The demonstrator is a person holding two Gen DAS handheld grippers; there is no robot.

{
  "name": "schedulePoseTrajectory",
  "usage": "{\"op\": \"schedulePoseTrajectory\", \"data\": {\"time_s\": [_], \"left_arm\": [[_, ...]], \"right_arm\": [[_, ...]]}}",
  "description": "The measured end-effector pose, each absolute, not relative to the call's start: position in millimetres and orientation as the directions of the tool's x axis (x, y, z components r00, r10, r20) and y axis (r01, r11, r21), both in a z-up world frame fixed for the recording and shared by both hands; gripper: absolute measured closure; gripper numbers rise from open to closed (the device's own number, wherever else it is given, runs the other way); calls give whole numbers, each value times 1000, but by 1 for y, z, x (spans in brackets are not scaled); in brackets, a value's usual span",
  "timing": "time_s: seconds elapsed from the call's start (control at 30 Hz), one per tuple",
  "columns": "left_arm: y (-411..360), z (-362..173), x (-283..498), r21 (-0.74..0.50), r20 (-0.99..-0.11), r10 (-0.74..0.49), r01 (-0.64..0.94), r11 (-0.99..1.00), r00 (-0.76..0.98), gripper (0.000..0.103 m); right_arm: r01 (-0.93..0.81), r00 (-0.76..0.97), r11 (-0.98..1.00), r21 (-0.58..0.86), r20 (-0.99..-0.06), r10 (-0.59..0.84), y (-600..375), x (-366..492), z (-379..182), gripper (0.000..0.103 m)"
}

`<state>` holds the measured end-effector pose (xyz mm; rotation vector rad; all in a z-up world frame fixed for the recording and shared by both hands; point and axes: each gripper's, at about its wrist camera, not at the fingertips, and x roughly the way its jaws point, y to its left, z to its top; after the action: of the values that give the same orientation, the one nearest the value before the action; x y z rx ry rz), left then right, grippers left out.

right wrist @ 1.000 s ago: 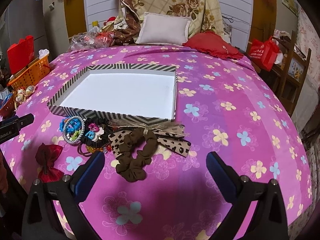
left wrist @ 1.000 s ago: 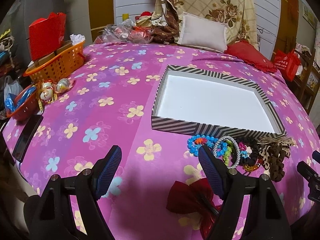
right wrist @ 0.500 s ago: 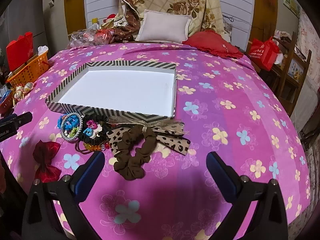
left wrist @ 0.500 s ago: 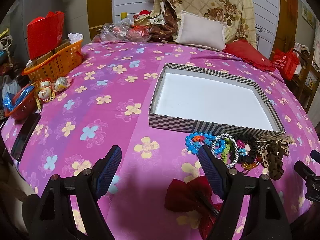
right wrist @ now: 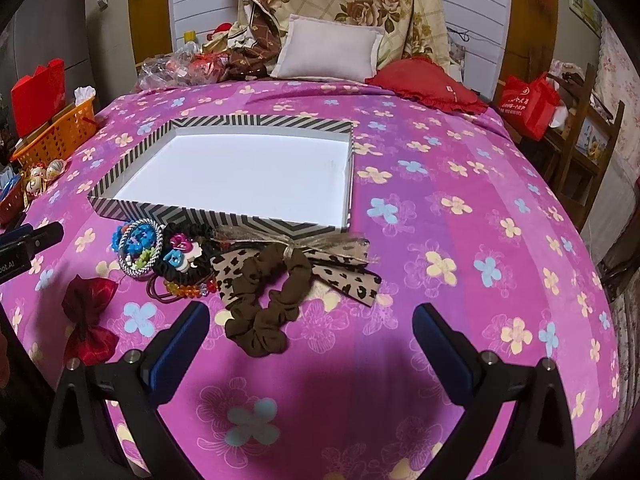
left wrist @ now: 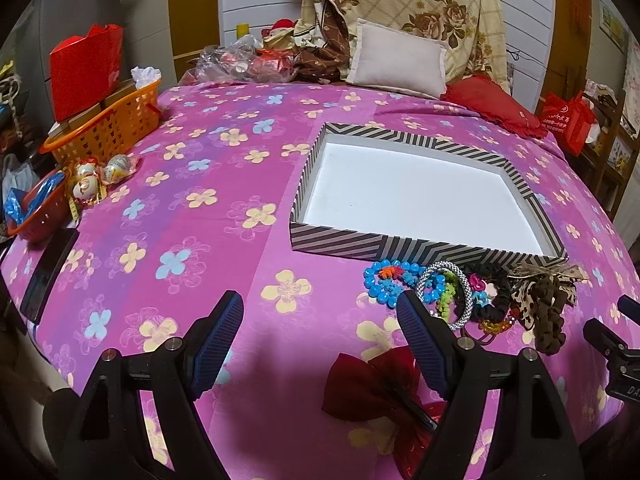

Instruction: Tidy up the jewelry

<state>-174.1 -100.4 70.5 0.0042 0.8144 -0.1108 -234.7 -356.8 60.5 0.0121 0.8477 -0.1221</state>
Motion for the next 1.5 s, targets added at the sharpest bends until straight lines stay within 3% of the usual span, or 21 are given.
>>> {"op": "schedulePoseTrajectory", "data": {"time_s": [1.5], "left_arm": [[-108, 64, -180, -23, -745, -101, 126, 992, 659, 46]], "right_arm": [[112, 621, 993, -22, -779, -88, -359, -231, 52, 0]]}}
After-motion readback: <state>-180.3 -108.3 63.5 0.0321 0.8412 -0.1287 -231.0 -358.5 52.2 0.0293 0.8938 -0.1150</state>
